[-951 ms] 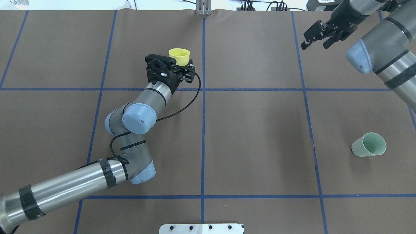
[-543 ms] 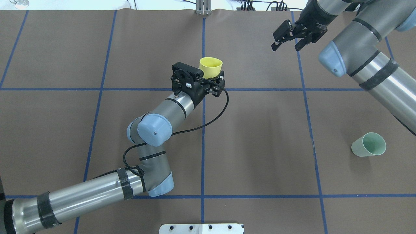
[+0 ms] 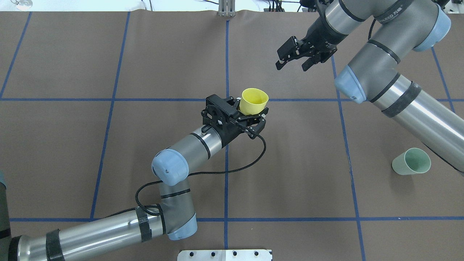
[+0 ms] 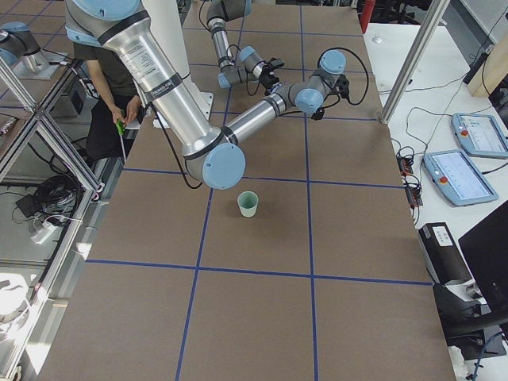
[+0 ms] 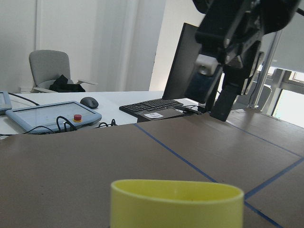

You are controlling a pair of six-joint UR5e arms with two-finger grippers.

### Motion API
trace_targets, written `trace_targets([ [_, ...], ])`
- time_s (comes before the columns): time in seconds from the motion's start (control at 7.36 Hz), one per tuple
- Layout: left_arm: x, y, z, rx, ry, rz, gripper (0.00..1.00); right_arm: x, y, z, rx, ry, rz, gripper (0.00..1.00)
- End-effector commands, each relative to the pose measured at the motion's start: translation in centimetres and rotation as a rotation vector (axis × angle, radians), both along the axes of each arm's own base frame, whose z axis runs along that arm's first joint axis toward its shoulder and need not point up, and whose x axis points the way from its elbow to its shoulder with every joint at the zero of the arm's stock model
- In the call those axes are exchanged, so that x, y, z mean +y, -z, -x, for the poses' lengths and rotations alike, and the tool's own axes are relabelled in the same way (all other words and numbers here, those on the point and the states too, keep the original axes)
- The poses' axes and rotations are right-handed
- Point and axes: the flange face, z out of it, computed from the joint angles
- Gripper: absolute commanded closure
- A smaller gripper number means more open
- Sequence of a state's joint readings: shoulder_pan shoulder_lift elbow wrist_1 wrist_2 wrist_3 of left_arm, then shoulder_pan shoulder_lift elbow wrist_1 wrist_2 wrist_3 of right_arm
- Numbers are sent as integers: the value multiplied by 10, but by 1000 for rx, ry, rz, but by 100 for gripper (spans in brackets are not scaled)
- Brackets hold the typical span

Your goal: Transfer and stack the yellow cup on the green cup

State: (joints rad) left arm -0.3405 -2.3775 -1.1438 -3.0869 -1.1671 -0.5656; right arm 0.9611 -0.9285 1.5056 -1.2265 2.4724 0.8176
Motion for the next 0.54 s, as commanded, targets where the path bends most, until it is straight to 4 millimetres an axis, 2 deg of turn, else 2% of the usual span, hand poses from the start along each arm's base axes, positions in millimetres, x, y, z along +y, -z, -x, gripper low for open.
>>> trace_targets([
  [0.0, 17, -12, -3, -20, -38, -78, 49, 15, 9, 12, -18, 28, -23, 1],
  [0.14, 20, -20, -2, -25, -42, -77, 49, 27, 12, 22, -25, 51, -35, 1],
  [0.27, 31, -19, -4, 3, -56, -85, 49, 39, 15, 28, -33, 71, -50, 1],
  [0.41, 32, -17, -3, 12, -58, -88, 49, 50, 11, 36, -33, 93, -51, 1],
])
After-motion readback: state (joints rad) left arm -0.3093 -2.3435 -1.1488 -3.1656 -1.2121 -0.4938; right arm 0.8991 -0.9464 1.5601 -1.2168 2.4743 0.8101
